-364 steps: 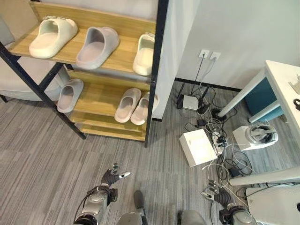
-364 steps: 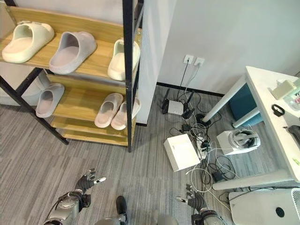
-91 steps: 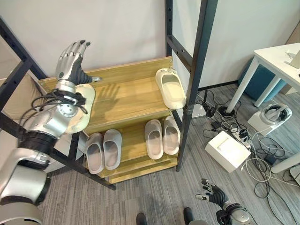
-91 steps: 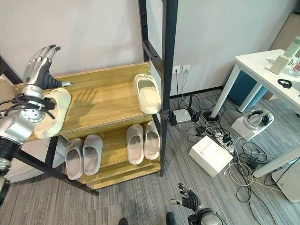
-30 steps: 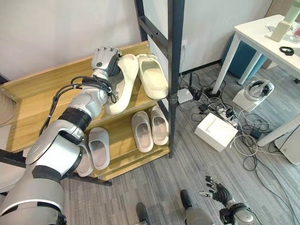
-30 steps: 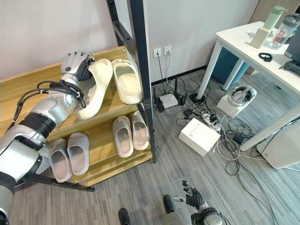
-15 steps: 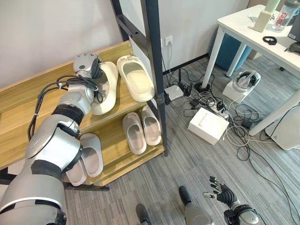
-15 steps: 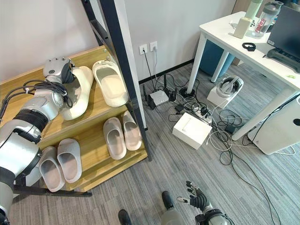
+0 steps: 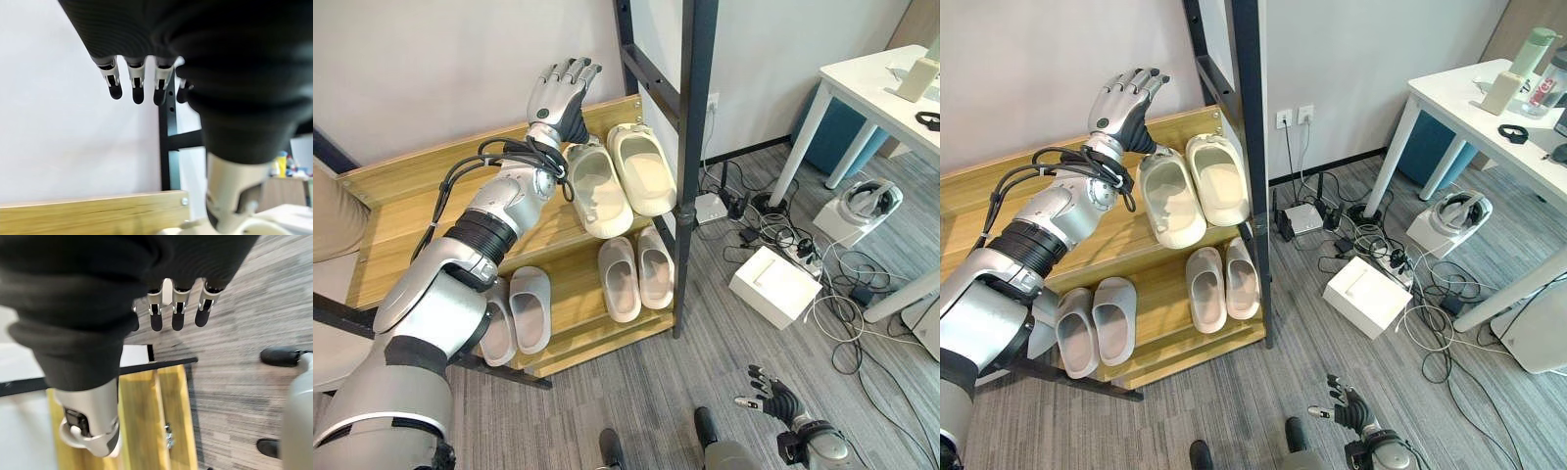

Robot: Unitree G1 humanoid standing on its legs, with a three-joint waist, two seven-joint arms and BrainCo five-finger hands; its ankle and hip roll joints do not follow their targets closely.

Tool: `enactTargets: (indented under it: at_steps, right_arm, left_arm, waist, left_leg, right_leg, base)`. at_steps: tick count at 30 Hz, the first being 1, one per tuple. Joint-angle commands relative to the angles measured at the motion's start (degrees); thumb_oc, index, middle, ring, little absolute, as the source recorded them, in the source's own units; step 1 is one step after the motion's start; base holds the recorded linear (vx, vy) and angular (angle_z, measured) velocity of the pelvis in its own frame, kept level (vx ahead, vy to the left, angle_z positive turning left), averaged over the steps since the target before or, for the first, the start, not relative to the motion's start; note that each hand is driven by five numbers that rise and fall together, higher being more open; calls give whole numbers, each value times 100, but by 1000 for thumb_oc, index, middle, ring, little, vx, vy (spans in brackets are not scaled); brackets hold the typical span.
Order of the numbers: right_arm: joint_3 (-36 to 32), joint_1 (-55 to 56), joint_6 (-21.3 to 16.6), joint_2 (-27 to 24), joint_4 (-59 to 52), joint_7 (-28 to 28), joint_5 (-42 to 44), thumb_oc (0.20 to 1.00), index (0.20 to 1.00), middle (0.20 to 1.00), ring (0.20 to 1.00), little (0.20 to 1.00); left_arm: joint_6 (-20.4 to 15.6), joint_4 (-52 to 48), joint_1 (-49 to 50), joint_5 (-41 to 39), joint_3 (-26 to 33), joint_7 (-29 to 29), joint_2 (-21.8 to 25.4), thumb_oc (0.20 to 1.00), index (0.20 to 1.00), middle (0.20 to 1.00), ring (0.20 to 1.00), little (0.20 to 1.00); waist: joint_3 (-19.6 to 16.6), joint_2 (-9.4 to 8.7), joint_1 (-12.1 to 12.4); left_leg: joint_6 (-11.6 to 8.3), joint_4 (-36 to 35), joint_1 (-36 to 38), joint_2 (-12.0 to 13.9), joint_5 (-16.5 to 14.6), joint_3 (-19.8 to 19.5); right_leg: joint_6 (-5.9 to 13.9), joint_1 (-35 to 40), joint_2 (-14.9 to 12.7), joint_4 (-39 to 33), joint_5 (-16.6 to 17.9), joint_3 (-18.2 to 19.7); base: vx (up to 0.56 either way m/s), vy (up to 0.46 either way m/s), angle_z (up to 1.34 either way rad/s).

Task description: Arrange the slippers neatly on the shoe rack.

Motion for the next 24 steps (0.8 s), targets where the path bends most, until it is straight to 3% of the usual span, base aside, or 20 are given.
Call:
enactTargets:
  at_steps: [1,2,3,4,6,7,12,17,24]
  right_arm:
    - [-12,166,-108,65,-62,8,-70,1000,1000,1000,1000,1000]
    - [-47,199,-95,94,-48,15,-90,1000,1000,1000,1000,1000]
    - [-47,199,-95,94,-48,15,-90,1000,1000,1000,1000,1000]
    - [-95,270,-59,161,-17,19,-138,1000,1000,1000,1000,1000]
    - [-104,283,-66,182,-6,31,-143,1000,1000,1000,1000,1000]
    - [-131,327,-34,222,-31,18,-145,1000,1000,1000,1000,1000]
    - [-194,391,62,261,-154,7,-272,1000,1000,1000,1000,1000]
    - [23,399,168,65,-293,77,-314,1000,1000,1000,1000,1000]
    - [316,338,218,-21,-359,134,-308,1000,1000,1000,1000,1000]
  left_arm:
    - [-291,-166,18,-646,882,146,175,1000,1000,1000,1000,1000]
    - [-517,-399,339,-1226,1187,104,164,1000,1000,1000,1000,1000]
    - [-517,-399,339,-1226,1187,104,164,1000,1000,1000,1000,1000]
    - [-955,-1090,1382,-2650,1927,-97,84,1000,1000,1000,1000,1000]
    - [-1019,-1214,1635,-2993,2035,-226,58,1000,1000,1000,1000,1000]
    - [-1253,-1392,2178,-4159,2227,-527,-126,1000,1000,1000,1000,1000]
    - [-1221,-2008,3486,-6208,2211,-1197,-437,1000,1000,1000,1000,1000]
    - [-866,-1943,3903,-7120,1779,-1621,-656,1000,1000,1000,1000,1000]
    - [-922,-1298,3406,-7769,1787,-1375,-1220,1000,1000,1000,1000,1000]
  waist:
    - [-154,-161,90]
    - [-150,-171,115]
    - [-150,-171,115]
    - [-169,-169,174]
    - [-171,-169,187]
    - [-173,-165,202]
    - [-170,-155,239]
    - [-210,-176,184]
    - [-276,-219,79]
  left_leg:
    - [-304,14,308,264,-203,-142]
    - [-303,14,310,256,-195,-154]
    - [-303,14,310,256,-195,-154]
    - [-300,14,314,251,-183,-188]
    - [-299,14,315,249,-182,-195]
    - [-294,14,330,251,-177,-196]
    - [-267,14,340,244,-172,-187]
    - [-270,14,389,267,-184,-141]
    - [-278,14,410,279,-204,-84]
  right_leg:
    - [546,251,-269,-24,-518,-186]
    - [540,259,-272,-24,-516,-199]
    - [540,259,-272,-24,-516,-199]
    - [521,295,-278,-24,-521,-218]
    - [517,300,-277,-24,-522,-225]
    - [508,310,-282,-24,-513,-233]
    - [498,312,-280,-24,-502,-223]
    - [504,346,-276,-24,-511,-169]
    - [513,307,-268,-24,-491,-116]
  base:
    - [-15,2,12]
    - [-11,1,13]
    - [-5,7,13]
    - [0,0,0]
    - [-1,5,-4]
    - [4,13,12]
    - [-1,8,2]
    - [18,20,2]
    - [2,5,-2]
